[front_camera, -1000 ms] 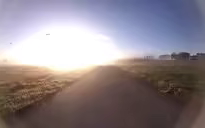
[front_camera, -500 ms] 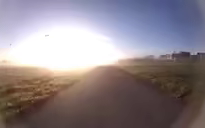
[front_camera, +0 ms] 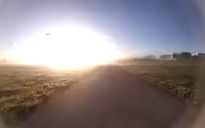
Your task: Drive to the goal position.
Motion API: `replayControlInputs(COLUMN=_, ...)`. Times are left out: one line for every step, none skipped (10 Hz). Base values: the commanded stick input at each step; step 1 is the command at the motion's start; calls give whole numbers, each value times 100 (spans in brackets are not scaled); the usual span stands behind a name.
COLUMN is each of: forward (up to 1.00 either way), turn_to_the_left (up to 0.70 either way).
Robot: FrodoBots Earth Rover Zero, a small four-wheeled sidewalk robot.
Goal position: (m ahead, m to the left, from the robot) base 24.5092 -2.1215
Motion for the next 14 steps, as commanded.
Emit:
replayControlInputs(forward=70, turn_to_the_left=0)
replayControlInputs(forward=70, turn_to_the_left=0)
replayControlInputs(forward=70, turn_to_the_left=0)
replayControlInputs(forward=70, turn_to_the_left=-4)
replayControlInputs(forward=70, turn_to_the_left=-20)
replayControlInputs(forward=70, turn_to_the_left=-35)
replayControlInputs(forward=70, turn_to_the_left=-35)
replayControlInputs(forward=70, turn_to_the_left=-35)
replayControlInputs(forward=70, turn_to_the_left=-23)
replayControlInputs(forward=70, turn_to_the_left=-7)
replayControlInputs(forward=70, turn_to_the_left=0)
replayControlInputs(forward=70, turn_to_the_left=0)
replayControlInputs(forward=70, turn_to_the_left=0)
replayControlInputs(forward=70, turn_to_the_left=0)
